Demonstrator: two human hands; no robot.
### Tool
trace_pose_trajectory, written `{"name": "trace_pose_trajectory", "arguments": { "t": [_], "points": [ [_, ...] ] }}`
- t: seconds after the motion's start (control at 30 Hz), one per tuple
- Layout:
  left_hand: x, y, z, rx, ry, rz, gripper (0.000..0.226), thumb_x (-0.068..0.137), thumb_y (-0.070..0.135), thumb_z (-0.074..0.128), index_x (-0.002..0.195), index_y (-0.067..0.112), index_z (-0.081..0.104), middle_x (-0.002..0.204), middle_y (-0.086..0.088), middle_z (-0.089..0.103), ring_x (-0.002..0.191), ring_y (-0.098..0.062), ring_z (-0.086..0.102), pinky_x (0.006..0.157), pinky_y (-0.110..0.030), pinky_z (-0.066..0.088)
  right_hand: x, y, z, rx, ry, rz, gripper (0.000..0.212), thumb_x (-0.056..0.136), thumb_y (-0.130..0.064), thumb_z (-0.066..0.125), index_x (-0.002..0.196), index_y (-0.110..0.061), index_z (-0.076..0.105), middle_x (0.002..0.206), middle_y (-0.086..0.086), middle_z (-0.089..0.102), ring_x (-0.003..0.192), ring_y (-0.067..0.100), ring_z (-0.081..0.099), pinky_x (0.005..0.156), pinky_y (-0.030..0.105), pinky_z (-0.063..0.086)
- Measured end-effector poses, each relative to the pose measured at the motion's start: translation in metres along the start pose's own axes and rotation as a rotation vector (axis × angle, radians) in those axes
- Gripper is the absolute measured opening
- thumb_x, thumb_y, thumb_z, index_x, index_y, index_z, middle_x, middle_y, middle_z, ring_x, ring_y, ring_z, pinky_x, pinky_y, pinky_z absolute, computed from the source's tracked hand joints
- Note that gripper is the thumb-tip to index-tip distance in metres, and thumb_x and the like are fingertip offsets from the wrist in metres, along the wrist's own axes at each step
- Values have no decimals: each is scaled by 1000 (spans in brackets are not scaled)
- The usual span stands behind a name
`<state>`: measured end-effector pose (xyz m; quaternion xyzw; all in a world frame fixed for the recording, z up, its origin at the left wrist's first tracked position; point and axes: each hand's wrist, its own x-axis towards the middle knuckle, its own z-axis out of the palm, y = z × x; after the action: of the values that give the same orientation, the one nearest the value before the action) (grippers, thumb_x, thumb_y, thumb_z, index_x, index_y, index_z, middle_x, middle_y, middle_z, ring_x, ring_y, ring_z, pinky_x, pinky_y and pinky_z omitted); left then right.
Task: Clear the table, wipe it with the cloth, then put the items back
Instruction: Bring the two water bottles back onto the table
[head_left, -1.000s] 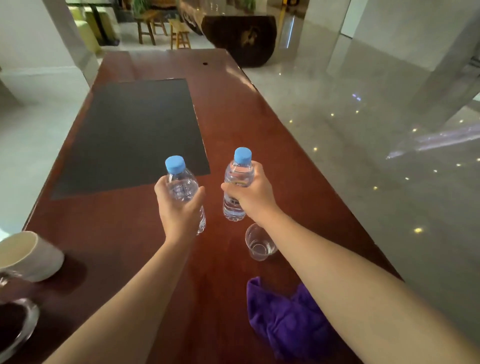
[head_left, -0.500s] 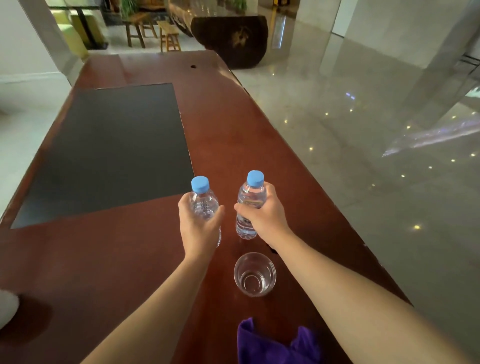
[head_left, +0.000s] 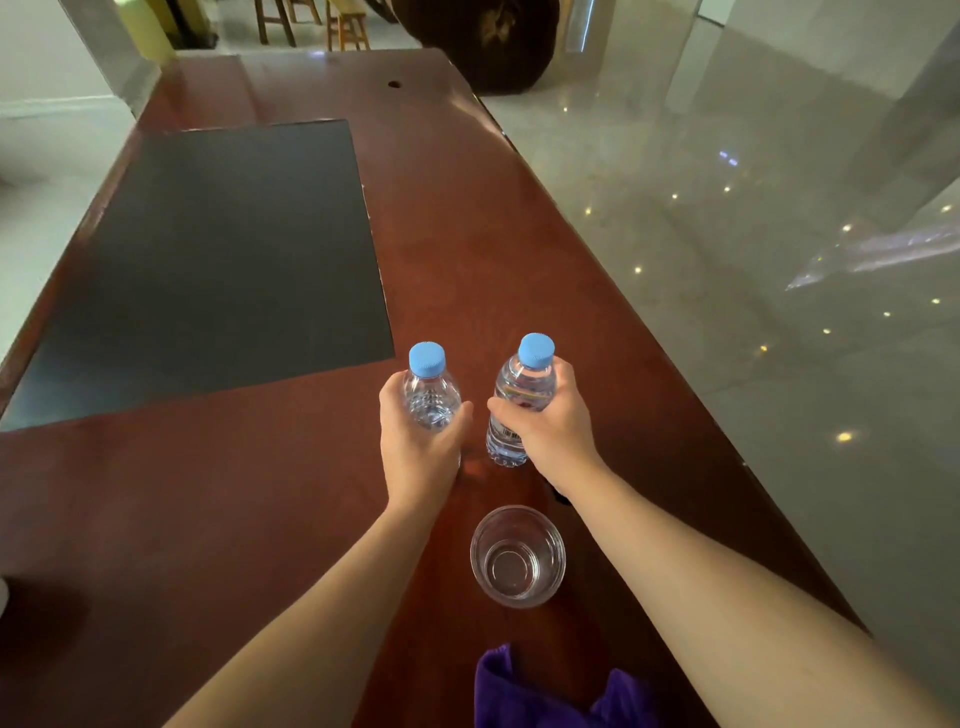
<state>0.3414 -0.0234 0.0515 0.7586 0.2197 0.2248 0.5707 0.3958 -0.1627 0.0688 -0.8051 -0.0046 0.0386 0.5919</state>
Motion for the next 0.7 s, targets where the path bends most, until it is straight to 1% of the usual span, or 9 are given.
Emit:
{"name": "trace_pose_trajectory", "arguments": {
  "t": [0.17, 0.23, 0.27, 0.4, 0.47, 0.53, 0.6, 0.7],
  "points": [
    [-2, 2, 4, -2, 0, -2, 66, 74, 35, 81, 117, 52, 34, 111, 29, 51, 99, 14, 53, 76, -10, 39, 4, 1, 1, -18, -44, 5, 62, 63, -40, 80, 114, -44, 45, 100, -16, 66, 91, -1, 65, 86, 29, 53],
    [-4, 3, 3, 9, 1, -2, 66, 73, 37, 81, 115, 56, 32, 110, 33, 50, 99, 16, 52, 75, -7, 38, 4, 2, 2, -16, -54, 13, 65, 63, -42, 80, 116, -45, 43, 101, -17, 65, 91, -1, 65, 86, 30, 54],
    [-5, 3, 3, 9, 3, -5, 66, 73, 38, 80, 116, 55, 33, 111, 31, 51, 100, 14, 53, 76, -9, 39, 3, 2, 2, -17, -55, 15, 66, 62, -43, 80, 117, -45, 43, 102, -17, 65, 91, -1, 64, 86, 30, 54],
    [-10, 2, -1, 55, -1, 5, 72, 71, 43, 81, 126, 45, 34, 118, 21, 51, 105, -2, 56, 88, -26, 46, 3, 0, 0, -23, -71, 34, 73, 60, -46, 80, 122, -43, 42, 103, -17, 65, 94, 1, 64, 89, 32, 52],
    [-12, 2, -6, 106, -20, 29, 79, 71, 44, 83, 131, 42, 32, 124, 17, 49, 111, -8, 55, 93, -32, 47, 2, -2, -2, -37, -88, 52, 77, 59, -48, 80, 125, -43, 41, 105, -18, 64, 96, 1, 63, 90, 32, 51],
    [-12, 3, -14, 177, -57, 56, 87, 70, 44, 84, 138, 32, 32, 133, 9, 49, 120, -14, 52, 98, -39, 47, 1, -5, -5, -51, -107, 75, 79, 59, -47, 82, 126, -43, 40, 109, -17, 63, 99, 2, 61, 93, 34, 50],
    [-13, 5, -22, 239, -96, 73, 96, 68, 42, 86, 145, 21, 32, 141, 0, 47, 128, -18, 47, 103, -44, 44, -1, -10, -9, -87, -132, 90, 84, 61, -46, 84, 131, -40, 37, 119, -13, 60, 107, 7, 60, 99, 39, 48],
    [-17, 16, -33, 292, -103, 57, 104, 67, 43, 87, 149, 16, 28, 148, -4, 42, 135, -20, 41, 109, -43, 39, -6, -19, -18, -163, -157, 106, 100, 65, -44, 84, 146, -30, 28, 139, -4, 51, 125, 17, 51, 106, 45, 42]
  ]
}}
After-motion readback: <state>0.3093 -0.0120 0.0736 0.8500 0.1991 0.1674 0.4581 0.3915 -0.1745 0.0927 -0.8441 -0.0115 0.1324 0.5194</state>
